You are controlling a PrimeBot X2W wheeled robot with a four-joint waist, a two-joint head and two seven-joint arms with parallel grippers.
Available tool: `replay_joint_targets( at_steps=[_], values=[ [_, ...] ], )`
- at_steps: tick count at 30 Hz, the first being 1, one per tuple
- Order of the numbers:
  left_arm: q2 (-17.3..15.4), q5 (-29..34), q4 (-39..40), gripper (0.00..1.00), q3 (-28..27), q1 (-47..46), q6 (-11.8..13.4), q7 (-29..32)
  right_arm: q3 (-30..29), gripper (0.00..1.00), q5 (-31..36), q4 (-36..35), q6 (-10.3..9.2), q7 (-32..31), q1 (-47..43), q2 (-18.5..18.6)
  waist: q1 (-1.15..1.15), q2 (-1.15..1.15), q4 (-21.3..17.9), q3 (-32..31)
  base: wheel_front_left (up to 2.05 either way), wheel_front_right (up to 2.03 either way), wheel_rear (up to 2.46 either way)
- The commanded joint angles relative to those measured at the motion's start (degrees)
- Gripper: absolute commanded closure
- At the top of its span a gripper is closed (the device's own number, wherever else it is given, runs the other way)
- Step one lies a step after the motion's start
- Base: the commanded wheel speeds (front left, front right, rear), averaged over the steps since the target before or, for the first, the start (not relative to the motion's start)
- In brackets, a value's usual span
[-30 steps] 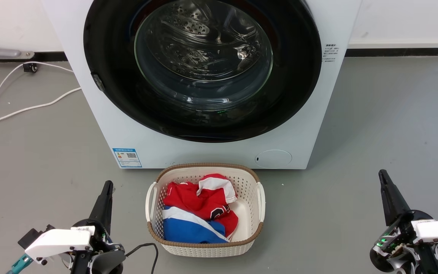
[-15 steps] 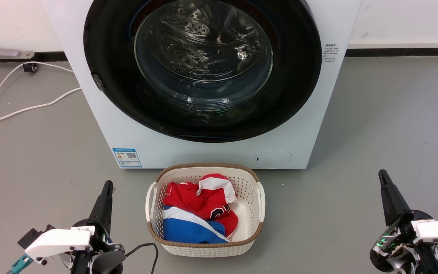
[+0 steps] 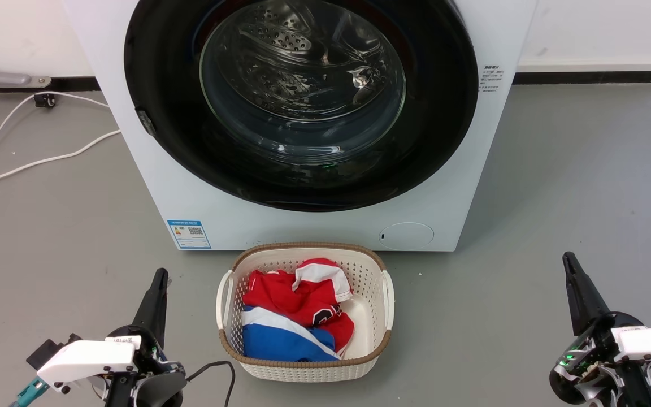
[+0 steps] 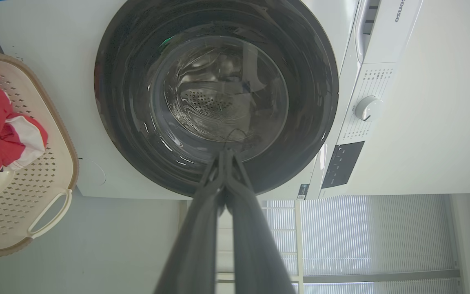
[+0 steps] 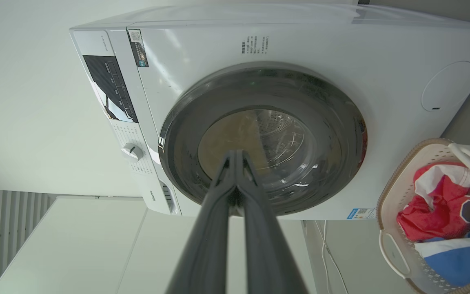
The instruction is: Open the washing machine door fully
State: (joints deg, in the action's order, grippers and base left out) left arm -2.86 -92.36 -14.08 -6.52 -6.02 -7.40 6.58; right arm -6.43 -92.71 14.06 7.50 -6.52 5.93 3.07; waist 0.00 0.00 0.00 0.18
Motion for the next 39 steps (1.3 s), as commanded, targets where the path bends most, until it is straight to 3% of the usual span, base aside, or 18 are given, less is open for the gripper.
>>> replay_joint_targets(
  at_steps=[1,15,16,33,39],
  values=[
    [0.0,0.0,0.0,1.0,-0.2,-0.5,-0.2,0.2,-0.1,1.0,0.5,0.0,-0.01,-0.1,0.6,-0.2,0.0,0.0,0.0,0.0,0.0,0.0,0.0],
    [0.0,0.0,0.0,1.0,-0.2,-0.5,-0.2,0.2,-0.1,1.0,0.5,0.0,-0.01,-0.1,0.6,-0.2,0.0,0.0,0.0,0.0,0.0,0.0,0.0],
    [0.0,0.0,-0.1,0.0,0.0,0.0,0.0,0.0,0.0,0.0,0.0,0.1,-0.01,0.0,0.0,0.0,0.0,0.0,0.0,0.0,0.0,0.0,0.0],
    [0.1,4.6,-0.5,0.0,-0.7,2.3,0.0,-4.2,0.6,0.0,3.7,-0.2,-0.01,4.2,-2.3,-0.1,0.0,0.0,-0.1,0.1,0.0,0.0,0.0],
    [0.1,7.5,-0.9,0.0,-2.1,2.6,0.0,-5.7,-0.6,0.0,8.8,0.2,-0.01,5.7,-2.6,-0.1,0.0,0.0,-0.1,0.1,0.0,0.0,0.0]
  ],
)
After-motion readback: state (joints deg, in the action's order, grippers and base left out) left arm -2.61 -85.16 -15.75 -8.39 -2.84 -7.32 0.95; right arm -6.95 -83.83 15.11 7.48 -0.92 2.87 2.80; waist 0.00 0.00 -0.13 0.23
